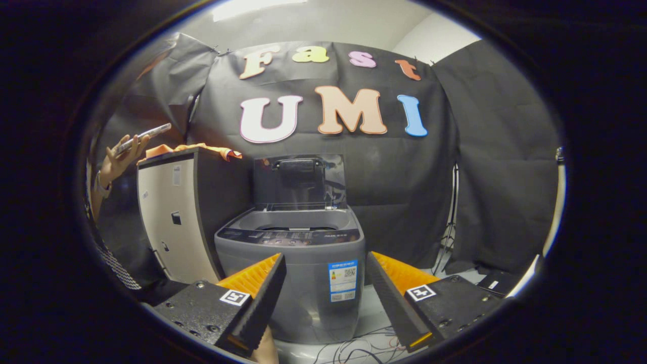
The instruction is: Put the clothes into the washing machine and then close the washing machine lid.
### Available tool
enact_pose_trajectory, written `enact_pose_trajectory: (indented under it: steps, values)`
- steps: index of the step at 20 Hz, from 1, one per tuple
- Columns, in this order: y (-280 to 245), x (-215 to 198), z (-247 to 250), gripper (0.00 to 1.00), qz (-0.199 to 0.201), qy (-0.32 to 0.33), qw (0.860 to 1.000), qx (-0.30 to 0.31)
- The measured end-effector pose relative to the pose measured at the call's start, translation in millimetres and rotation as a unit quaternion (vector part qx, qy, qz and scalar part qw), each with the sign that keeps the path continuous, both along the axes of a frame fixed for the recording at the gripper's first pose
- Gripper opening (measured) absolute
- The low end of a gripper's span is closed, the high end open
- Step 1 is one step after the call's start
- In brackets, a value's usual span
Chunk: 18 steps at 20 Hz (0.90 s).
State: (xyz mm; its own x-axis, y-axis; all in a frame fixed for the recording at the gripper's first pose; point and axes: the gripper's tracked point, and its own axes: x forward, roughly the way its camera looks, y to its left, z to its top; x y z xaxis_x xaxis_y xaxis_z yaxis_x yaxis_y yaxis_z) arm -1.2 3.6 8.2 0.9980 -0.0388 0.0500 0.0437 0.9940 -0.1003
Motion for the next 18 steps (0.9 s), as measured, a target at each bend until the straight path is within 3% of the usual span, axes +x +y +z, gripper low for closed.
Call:
enact_pose_trajectory:
  steps: [10,14,18]
  values:
    - [-11,9,1,0.97,-0.063,0.003,0.998,0.016]
    - [41,36,47,0.97,-0.027,-0.023,0.999,0.026]
    - [117,68,117,0.97,0.051,-0.061,0.995,0.052]
